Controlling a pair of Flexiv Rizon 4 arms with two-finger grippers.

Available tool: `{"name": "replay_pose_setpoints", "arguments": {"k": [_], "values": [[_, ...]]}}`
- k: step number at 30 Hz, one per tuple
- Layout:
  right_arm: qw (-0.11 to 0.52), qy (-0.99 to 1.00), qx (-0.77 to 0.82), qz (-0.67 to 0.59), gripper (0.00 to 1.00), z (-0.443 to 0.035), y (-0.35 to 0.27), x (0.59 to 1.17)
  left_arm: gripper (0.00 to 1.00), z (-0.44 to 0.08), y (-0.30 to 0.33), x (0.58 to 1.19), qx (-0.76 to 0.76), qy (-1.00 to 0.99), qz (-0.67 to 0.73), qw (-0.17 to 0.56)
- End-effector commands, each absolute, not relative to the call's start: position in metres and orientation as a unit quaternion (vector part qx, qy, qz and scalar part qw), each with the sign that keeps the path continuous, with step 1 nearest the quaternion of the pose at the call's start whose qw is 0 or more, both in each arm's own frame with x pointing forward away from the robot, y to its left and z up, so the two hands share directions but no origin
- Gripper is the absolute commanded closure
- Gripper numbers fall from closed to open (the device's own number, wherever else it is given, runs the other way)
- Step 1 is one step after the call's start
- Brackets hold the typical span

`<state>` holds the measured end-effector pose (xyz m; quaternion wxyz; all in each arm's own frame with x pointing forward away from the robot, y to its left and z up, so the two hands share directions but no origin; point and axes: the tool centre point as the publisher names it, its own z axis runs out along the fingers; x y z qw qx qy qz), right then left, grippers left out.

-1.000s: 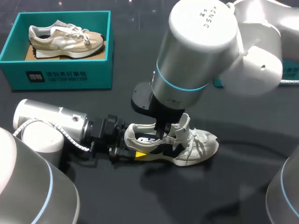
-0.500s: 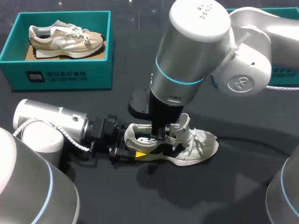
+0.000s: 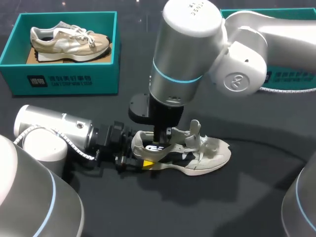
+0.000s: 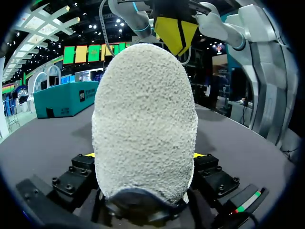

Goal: Take the shoe out of the shoebox, open the shoe tongue, remove and reinsert the insole, then place the shoe into the shoebox

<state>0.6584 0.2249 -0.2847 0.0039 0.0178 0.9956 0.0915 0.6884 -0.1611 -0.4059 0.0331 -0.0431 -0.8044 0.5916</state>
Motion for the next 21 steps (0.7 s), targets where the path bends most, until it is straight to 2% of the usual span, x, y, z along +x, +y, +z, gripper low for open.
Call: {"name": "replay_pose_setpoints", "arguments": {"k": [1,14,21], "values": [[0.017,0.996,0.015,0.087,1.0,-0.306,0.229,0.663,1.0,-0.408,-0.162,0.687,-0.043,-0.805,0.591,0.032],[0.017,0.996,0.015,0.087,1.0,-0.306,0.229,0.663,1.0,-0.408,-0.162,0.687,-0.043,-0.805,0.591,0.032],[0.034,0.996,0.036,0.071,1.0,-0.33,0.23,0.679,1.0,-0.408,-0.162,0.687,-0.043,-0.805,0.591,0.032]]}}
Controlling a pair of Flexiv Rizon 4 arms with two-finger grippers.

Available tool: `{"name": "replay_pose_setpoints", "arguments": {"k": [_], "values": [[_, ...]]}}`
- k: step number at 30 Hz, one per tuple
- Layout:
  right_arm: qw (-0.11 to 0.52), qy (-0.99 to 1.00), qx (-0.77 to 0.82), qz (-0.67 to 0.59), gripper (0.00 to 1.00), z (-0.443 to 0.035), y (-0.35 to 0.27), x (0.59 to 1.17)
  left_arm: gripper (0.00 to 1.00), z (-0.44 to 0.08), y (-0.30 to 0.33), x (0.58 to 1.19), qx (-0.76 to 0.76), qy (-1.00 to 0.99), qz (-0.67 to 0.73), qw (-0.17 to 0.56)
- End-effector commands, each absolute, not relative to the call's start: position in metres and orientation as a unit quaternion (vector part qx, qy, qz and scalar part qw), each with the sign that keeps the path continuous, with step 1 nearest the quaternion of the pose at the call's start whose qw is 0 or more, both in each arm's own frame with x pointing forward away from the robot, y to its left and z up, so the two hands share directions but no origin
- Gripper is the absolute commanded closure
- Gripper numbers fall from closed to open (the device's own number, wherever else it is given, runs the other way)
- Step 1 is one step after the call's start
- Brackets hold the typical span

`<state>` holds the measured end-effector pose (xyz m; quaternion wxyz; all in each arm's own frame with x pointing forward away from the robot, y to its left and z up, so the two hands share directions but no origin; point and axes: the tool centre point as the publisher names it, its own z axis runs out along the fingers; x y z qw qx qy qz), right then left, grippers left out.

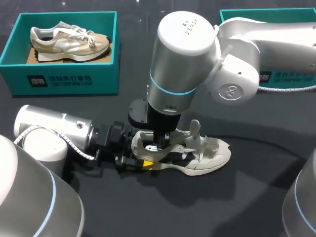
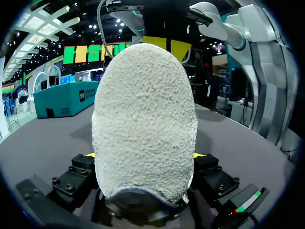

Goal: Take the shoe out of the shoebox, open the shoe tongue, remove and reinsert the insole, then place the shoe into the shoebox

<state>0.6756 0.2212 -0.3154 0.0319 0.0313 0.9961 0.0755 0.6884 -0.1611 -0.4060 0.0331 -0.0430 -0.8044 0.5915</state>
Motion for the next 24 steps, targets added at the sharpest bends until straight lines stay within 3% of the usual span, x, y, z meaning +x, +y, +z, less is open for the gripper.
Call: {"name": "replay_pose_setpoints", "arguments": {"k": [1,24], "values": [[0.035,0.996,0.037,0.07,1.0,-0.332,0.229,0.68,1.0,-0.408,-0.162,0.687,-0.043,-0.805,0.591,0.032],[0.076,0.994,0.066,0.053,1.0,-0.367,0.209,0.704,1.0,-0.408,-0.162,0.687,-0.043,-0.805,0.591,0.032]]}}
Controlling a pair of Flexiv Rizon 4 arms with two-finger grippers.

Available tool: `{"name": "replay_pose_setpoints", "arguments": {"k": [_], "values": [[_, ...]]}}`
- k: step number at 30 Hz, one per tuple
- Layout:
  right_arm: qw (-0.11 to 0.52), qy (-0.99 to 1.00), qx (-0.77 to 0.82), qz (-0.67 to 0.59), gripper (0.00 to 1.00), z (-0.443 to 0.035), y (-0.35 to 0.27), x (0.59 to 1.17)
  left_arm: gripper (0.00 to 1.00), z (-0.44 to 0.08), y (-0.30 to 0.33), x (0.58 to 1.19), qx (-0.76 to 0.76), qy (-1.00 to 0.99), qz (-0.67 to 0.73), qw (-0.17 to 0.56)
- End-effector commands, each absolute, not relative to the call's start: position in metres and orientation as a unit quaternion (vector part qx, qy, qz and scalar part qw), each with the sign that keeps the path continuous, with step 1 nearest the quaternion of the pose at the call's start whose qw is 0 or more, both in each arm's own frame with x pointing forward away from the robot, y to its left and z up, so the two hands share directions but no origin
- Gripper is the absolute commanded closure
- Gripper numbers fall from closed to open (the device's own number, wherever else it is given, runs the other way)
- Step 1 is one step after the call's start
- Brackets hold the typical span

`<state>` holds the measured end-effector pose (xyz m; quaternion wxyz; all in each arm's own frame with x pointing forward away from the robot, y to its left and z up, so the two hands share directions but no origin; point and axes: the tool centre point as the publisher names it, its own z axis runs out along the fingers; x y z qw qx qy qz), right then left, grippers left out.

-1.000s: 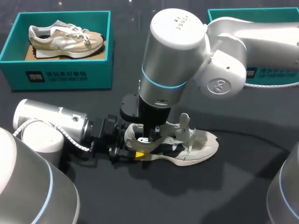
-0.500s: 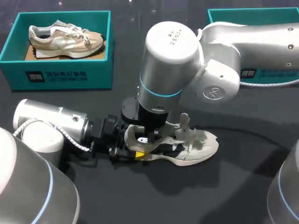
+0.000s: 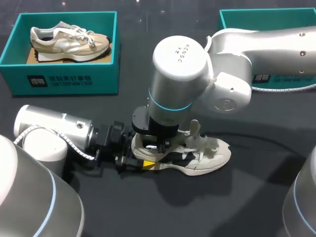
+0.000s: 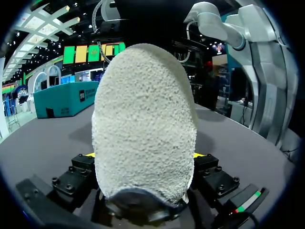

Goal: Take the shoe out of the shoebox, open the shoe tongue, remove and reinsert the insole, then place the shoe into the shoebox

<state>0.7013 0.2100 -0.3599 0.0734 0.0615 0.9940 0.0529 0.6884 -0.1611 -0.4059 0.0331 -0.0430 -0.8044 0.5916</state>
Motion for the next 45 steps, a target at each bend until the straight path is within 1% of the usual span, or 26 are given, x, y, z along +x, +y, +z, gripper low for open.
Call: {"name": "replay_pose_setpoints", "arguments": {"k": [1,20,21,24,27,30,33,37,45], "values": [[0.076,0.993,0.068,0.051,1.0,-0.368,0.208,0.706,1.0,-0.408,-0.162,0.687,-0.043,-0.805,0.591,0.032],[0.108,0.986,0.113,0.051,1.0,-0.37,0.17,0.706,1.0,-0.408,-0.162,0.687,-0.043,-0.805,0.591,0.032],[0.109,0.986,0.113,0.05,0.95,-0.37,0.169,0.706,1.0,-0.408,-0.162,0.687,-0.043,-0.805,0.591,0.032],[0.108,0.987,0.113,0.047,0.84,-0.372,0.165,0.706,1.0,-0.408,-0.162,0.687,-0.043,-0.805,0.591,0.032],[0.108,0.986,0.115,0.045,0.79,-0.373,0.162,0.707,1.0,-0.408,-0.162,0.687,-0.043,-0.805,0.591,0.032],[0.106,0.986,0.117,0.043,0.67,-0.375,0.16,0.708,1.0,-0.408,-0.162,0.687,-0.043,-0.805,0.591,0.032],[0.103,0.987,0.117,0.041,0.64,-0.377,0.159,0.708,1.0,-0.408,-0.162,0.687,-0.043,-0.805,0.591,0.032],[0.099,0.988,0.116,0.038,0.57,-0.381,0.158,0.708,1.0,-0.408,-0.162,0.687,-0.043,-0.805,0.591,0.032],[0.087,0.99,0.101,0.034,0.53,-0.39,0.164,0.703,1.0,-0.408,-0.162,0.687,-0.043,-0.805,0.591,0.032]]}}
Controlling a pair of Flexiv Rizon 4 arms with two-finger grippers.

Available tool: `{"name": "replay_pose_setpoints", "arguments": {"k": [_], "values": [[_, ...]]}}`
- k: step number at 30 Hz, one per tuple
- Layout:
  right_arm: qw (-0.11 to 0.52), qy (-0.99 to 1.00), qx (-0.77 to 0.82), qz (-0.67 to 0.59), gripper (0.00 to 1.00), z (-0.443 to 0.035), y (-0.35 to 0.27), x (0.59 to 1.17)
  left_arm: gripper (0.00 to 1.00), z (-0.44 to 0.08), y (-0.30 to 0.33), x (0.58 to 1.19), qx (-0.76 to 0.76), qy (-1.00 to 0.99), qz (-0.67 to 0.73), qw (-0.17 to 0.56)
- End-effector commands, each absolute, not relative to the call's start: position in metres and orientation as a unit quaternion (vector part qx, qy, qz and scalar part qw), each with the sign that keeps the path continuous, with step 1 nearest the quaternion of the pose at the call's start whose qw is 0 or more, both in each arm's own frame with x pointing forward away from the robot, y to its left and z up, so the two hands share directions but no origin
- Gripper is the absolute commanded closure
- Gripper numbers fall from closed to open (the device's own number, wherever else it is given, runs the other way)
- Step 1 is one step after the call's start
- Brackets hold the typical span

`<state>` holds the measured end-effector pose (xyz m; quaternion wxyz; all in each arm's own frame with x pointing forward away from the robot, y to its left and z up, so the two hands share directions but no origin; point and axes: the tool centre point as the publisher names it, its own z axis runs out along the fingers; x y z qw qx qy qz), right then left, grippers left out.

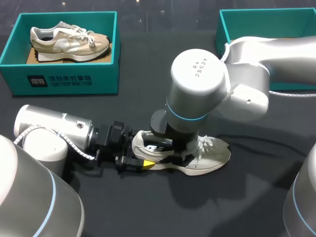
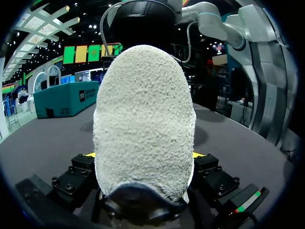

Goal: Take the shoe out of the shoebox, open the shoe tongue, remove and reinsert the insole, then place the shoe into the shoebox

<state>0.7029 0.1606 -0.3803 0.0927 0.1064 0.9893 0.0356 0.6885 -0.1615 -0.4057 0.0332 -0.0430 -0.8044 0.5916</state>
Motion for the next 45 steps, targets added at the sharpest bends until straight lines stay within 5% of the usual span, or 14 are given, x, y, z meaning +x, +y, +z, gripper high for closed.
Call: {"name": "replay_pose_setpoints", "arguments": {"k": [1,12,17,21,24,45], "values": [[0.084,0.991,0.098,0.033,0.53,-0.393,0.165,0.702,1.0,-0.408,-0.162,0.687,-0.043,-0.805,0.591,0.032],[0.042,0.995,0.086,0.015,0.53,-0.417,0.175,0.686,1.0,-0.408,-0.162,0.687,-0.043,-0.805,0.591,0.032],[0.022,0.996,0.09,0.006,0.61,-0.423,0.172,0.676,1.0,-0.408,-0.162,0.687,-0.043,-0.805,0.591,0.032],[0.01,0.996,0.094,0.0,0.74,-0.425,0.168,0.67,1.0,-0.408,-0.162,0.687,-0.043,-0.805,0.591,0.032],[0.001,0.995,0.095,-0.001,1.0,-0.425,0.164,0.665,1.0,-0.408,-0.162,0.687,-0.043,-0.805,0.591,0.032],[-0.011,0.989,0.048,0.143,1.0,-0.378,0.169,0.664,1.0,-0.408,-0.162,0.687,-0.043,-0.805,0.591,0.032]]}}
